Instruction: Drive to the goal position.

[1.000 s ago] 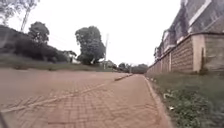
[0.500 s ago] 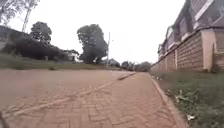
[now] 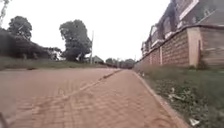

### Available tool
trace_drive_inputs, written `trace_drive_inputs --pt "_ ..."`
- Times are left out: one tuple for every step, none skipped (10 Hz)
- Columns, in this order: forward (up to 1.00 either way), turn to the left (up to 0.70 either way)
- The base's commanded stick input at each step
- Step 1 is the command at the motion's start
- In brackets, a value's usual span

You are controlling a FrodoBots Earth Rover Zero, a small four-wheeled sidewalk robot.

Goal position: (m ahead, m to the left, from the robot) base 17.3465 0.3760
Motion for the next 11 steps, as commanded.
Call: trace_drive_inputs --pt "0.7 0.0" --pt "0.7 0.0" --pt "0.7 0.0" --pt "0.7 0.0" --pt "0.7 0.0" --pt "0.7 0.0" --pt "0.7 0.0" --pt "0.7 -0.01" --pt "0.7 -0.02" --pt "0.7 -0.03" --pt "0.7 0.0"
